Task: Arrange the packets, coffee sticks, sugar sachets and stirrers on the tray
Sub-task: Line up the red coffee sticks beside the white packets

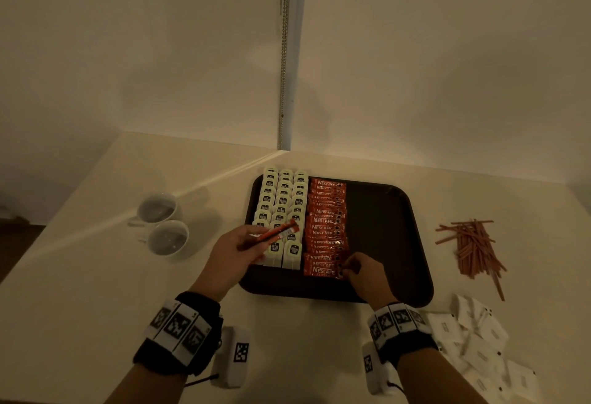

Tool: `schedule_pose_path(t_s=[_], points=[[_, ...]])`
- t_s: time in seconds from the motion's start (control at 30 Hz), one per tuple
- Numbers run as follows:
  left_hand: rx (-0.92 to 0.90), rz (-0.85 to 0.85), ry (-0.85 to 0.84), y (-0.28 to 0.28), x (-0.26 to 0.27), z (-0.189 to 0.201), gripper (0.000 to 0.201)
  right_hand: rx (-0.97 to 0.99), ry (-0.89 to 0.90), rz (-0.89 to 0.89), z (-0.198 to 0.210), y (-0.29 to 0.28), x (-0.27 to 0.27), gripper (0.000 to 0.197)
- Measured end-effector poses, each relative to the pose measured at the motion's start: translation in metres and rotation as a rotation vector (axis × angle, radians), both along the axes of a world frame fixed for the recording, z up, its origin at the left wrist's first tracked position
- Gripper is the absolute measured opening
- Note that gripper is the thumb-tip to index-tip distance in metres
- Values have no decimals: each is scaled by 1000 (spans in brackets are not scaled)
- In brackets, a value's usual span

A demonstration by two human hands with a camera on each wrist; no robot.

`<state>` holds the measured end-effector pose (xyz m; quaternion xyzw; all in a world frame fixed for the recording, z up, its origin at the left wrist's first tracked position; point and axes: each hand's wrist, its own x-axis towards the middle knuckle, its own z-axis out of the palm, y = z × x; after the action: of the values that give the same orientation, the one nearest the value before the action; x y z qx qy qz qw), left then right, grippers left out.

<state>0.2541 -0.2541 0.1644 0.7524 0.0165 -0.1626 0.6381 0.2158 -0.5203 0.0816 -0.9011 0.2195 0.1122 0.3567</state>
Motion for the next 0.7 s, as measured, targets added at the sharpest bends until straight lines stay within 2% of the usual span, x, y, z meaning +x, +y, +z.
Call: schedule_pose_path(t_s=[0.23,0.33,0.37,0.43,0.5,0.53,0.63,0.7], points=[[-127,29,-22,-6,-1,1,24,-11,7,-18,4,-2,-3,11],[-140,23,-44,-12,-1,3,24,40,-96,-21,26,2,-1,6],[-149,28,-55,-15,-1,5,24,128,-148,-26,38,7,1,6],[-147,22,-108,-20,2,12,23,440,-202,-22,67,23,5,18],[-148,-19,-182,-26,3,19,23,766,-178,6,95,37,9,30],[-157,-41,-215,-28,3,22,24,832,-184,39,106,42,9,30],[-183,-71,-269,-28,4,26,34,734,-293,140,126,44,10,14],[-220,-97,-235,-28,3,29,29,626,-382,179,129,41,11,14]])
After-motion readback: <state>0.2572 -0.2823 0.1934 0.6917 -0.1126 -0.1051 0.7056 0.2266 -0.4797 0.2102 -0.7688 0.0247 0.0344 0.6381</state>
